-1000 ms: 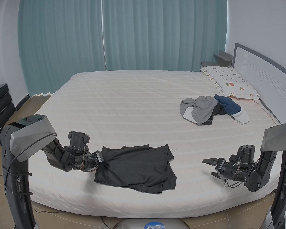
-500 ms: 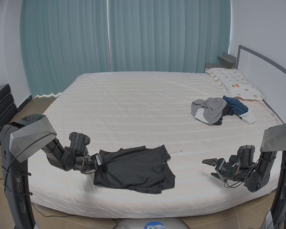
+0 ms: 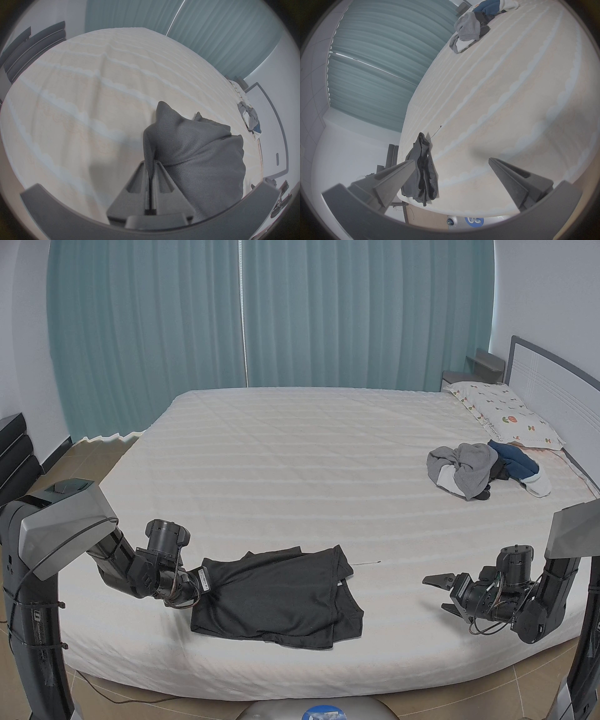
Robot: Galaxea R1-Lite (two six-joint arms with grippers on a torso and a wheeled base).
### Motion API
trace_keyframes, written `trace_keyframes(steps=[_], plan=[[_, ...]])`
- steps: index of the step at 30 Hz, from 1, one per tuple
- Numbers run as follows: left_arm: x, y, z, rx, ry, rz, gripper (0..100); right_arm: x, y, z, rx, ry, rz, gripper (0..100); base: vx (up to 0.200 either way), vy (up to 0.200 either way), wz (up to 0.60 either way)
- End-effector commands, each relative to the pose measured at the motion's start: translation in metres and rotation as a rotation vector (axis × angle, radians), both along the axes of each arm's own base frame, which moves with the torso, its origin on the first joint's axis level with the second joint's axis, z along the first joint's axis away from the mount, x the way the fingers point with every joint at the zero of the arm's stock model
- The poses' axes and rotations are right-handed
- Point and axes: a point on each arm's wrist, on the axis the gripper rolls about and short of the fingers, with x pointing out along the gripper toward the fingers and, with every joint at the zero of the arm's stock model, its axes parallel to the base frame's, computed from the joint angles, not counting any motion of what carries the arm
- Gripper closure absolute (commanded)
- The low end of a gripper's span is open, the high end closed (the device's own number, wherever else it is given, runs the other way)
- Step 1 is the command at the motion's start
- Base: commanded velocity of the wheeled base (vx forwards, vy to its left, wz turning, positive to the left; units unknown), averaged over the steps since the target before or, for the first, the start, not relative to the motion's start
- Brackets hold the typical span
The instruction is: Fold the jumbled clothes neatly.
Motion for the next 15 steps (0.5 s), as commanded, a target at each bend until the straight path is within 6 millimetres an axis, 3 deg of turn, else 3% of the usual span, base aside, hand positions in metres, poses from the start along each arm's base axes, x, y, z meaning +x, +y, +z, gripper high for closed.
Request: trace_keyframes(steps=[1,12,15], plan=[[-0.0002,-0.0007,0.0031,0.001,0.001,0.0,100,-0.0004,0.0003,-0.0013,0.0,0.005,0.002,0,0.0,0.2,0.0],[-0.0045,-0.0025,0.0038,0.02,0.041,-0.002,100,-0.0005,0.0017,-0.0011,0.0,0.003,0.006,0,0.0,0.2,0.0],[-0.0067,-0.0051,0.0016,0.037,0.065,-0.003,100,-0.0006,0.0021,-0.0011,0.0,0.003,0.008,0,0.0,0.0,0.0]])
